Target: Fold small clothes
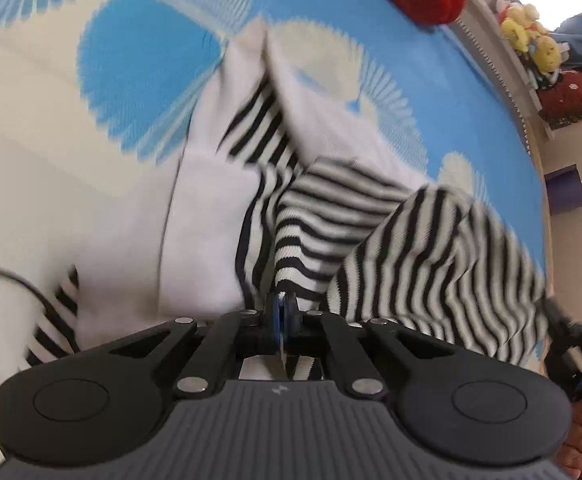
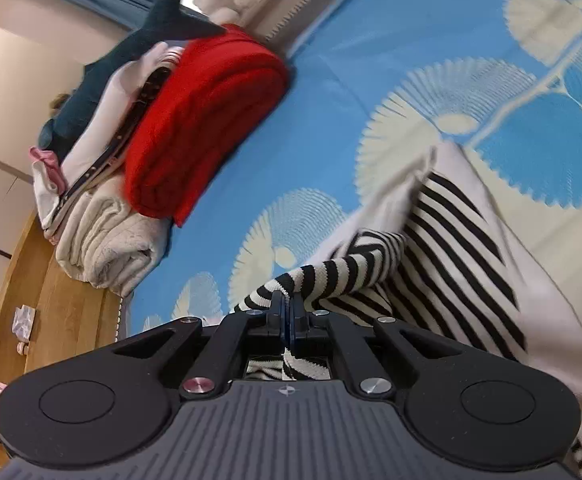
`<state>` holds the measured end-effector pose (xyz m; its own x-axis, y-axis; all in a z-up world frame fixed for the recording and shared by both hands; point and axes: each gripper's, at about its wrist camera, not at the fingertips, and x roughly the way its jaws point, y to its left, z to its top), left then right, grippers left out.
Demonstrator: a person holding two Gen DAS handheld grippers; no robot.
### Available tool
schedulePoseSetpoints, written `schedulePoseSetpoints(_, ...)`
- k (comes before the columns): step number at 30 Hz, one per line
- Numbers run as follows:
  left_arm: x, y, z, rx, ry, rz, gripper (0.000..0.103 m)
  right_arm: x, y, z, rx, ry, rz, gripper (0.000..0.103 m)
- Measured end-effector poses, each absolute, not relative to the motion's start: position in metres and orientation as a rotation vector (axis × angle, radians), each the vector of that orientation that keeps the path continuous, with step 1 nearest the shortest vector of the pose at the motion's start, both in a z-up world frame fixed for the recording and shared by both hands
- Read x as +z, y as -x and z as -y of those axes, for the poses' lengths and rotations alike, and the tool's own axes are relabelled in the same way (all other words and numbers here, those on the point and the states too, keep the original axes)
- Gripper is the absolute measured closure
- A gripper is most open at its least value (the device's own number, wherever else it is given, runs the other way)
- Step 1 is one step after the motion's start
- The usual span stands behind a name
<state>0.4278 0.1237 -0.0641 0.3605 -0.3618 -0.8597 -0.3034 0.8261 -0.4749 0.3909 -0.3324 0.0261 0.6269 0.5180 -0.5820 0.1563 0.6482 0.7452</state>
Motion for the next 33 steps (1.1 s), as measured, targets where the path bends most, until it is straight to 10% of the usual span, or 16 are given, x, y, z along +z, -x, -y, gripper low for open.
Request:
schedulePoseSetpoints(8,0.029,-0.409,-0.141,-0.163,0.641,-0.639,0.102,0.036,-0.379,0.344,0.296,-0.918,-0.813,0.102)
schedulePoseSetpoints(14,-0.066,-0.427,-0.146,0.000,0.601,-1.278,0.099,0.012,-0.383,0.342,0.230,-0.769,-1.108,0.102)
schedulePoseSetpoints(20,-0.058,-0.426,-0.145,0.004,0.634,-1.227,0.067,-0.010,-0.379,0.344,0.072,-0.618,-1.193,0.094)
schedulePoseSetpoints(24,-0.060,-0.428,-0.143,0.010,0.697,-1.220,0.066,-0.002,-0.384,0.350,0.079,-0.715,-1.110,0.057)
schedulePoseSetpoints(30,-0.078,-0.434,-0.134,0.046,0.739,-1.260,0.071,-0.017,-0.395,0.335,0.068,-0.769,-1.132,0.058)
schedulePoseSetpoints(32,-0.073,-0.434,-0.131,0.037,0.743,-1.235,0.099,-0.017,-0.396,0.331,0.049,-0.766,-1.117,0.072)
schedulePoseSetpoints(33,-0.068,-0.434,-0.130,0.036,0.735,-1.202,0.102,-0.017,-0.396,0.331,0.056,-0.770,-1.106,0.098)
